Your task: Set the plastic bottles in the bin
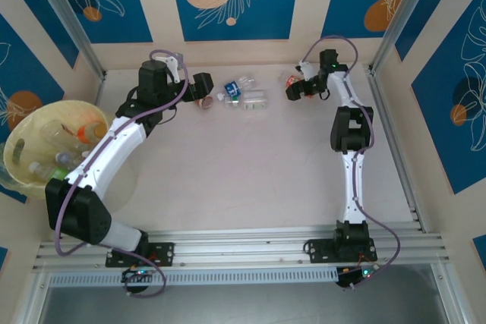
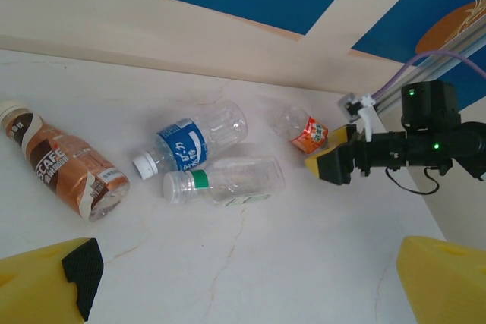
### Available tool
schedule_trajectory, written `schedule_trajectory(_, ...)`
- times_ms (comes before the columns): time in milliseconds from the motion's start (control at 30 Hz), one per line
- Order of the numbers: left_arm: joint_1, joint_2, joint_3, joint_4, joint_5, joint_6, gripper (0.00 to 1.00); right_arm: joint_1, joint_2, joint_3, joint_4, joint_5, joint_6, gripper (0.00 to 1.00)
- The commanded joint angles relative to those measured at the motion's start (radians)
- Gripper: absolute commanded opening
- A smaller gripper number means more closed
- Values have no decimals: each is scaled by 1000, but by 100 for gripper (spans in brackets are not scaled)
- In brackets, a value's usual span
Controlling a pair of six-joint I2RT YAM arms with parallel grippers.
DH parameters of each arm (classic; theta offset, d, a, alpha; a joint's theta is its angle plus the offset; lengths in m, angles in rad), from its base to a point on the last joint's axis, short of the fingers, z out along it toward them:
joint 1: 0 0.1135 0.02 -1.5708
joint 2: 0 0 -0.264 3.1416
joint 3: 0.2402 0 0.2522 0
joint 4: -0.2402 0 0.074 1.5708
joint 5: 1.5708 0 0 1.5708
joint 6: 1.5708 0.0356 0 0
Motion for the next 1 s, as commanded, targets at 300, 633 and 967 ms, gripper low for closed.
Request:
schedule_trajectory(300,-5,-7,-23,18,-13,26,100,73,-72,-79,110,242,-9,63)
schedule_trajectory(633,-3,-25,-87,76,50,0,100,106,-522,-645,460,300,75,45)
schedule_trajectory(967,-4,22,-131,185,214,-115,100,195,-1009,-1212,665,224,275,39)
